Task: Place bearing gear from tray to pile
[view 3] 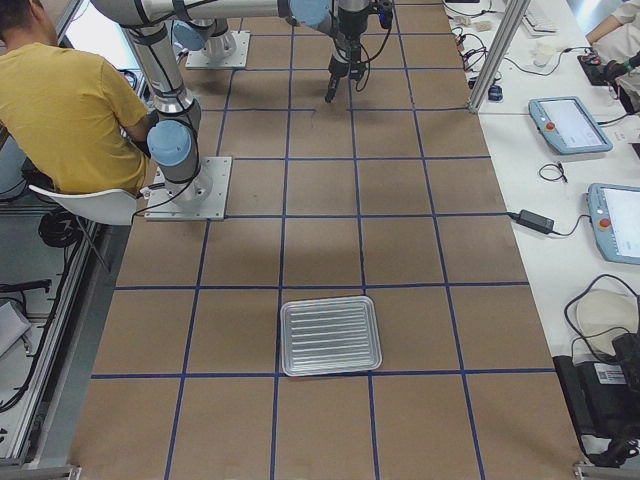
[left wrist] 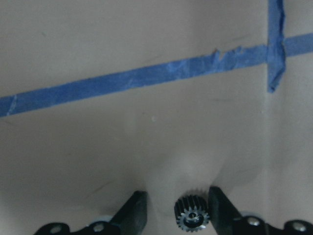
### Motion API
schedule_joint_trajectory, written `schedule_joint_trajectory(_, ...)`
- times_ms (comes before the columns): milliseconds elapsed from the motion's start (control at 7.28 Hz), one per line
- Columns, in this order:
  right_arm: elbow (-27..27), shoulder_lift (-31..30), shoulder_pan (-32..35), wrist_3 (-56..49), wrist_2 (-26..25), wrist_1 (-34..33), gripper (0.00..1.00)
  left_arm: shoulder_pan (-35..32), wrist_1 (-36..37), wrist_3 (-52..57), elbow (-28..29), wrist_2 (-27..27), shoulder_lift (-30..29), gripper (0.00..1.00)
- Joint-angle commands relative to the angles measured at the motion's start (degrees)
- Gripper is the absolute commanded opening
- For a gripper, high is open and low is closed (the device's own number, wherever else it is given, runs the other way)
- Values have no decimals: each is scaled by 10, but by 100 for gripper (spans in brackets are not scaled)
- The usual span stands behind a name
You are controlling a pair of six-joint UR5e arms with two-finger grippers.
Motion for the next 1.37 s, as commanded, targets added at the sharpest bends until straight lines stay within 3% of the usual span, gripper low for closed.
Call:
schedule_joint_trajectory(0,0,0,0,1,1,0,100,0,-1,-1,2,0,0,0)
schedule_joint_trajectory(549,0,-2,-1,0,-1,1,100,14,-33,3,22,2,22,0)
schedule_joint_trajectory(824,0,-2,-2,0,-1,1,100,130,-184,46,113,58,40,0)
schedule_joint_trajectory(1236,1,-2,-1,1,0,1,100,302,-203,206,124,171,54,0)
